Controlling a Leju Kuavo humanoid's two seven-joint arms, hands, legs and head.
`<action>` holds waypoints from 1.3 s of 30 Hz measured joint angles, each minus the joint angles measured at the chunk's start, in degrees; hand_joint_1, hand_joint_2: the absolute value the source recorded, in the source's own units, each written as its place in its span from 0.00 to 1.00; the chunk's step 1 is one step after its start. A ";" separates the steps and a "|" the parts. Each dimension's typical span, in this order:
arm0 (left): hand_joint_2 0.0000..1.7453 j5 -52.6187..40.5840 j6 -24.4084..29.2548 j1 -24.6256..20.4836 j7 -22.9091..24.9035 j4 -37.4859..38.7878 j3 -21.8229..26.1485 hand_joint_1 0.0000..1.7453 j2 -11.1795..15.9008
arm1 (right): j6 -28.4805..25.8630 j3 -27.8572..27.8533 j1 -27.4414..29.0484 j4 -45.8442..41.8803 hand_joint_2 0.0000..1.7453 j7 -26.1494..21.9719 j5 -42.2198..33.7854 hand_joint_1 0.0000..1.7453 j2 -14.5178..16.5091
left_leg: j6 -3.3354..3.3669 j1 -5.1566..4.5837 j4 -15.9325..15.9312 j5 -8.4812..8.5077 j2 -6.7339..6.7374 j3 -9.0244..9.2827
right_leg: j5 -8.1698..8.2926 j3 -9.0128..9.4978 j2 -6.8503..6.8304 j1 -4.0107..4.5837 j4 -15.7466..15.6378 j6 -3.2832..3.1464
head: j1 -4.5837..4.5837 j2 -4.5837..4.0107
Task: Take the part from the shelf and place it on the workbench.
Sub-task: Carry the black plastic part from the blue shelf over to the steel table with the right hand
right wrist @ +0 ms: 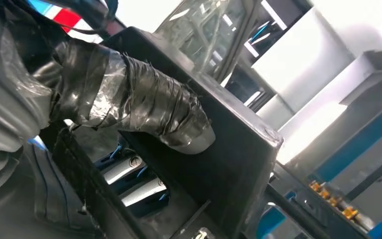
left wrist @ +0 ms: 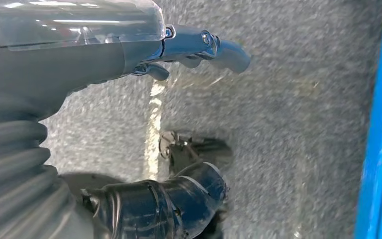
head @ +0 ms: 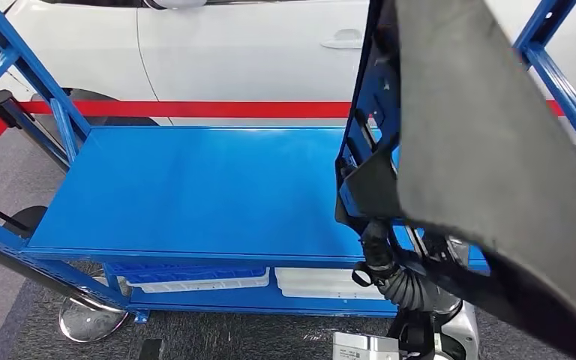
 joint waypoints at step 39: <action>1.00 0.23 0.24 -0.59 -1.21 0.01 -4.09 0.00 0.22 | 0.41 0.04 -2.59 -0.24 1.00 -1.18 -7.03 1.00 -0.78 | 1.38 -0.98 5.06 -0.75 0.37 2.83 | 2.60 -3.37 -0.47 0.79 0.31 -0.48 | -0.29 0.00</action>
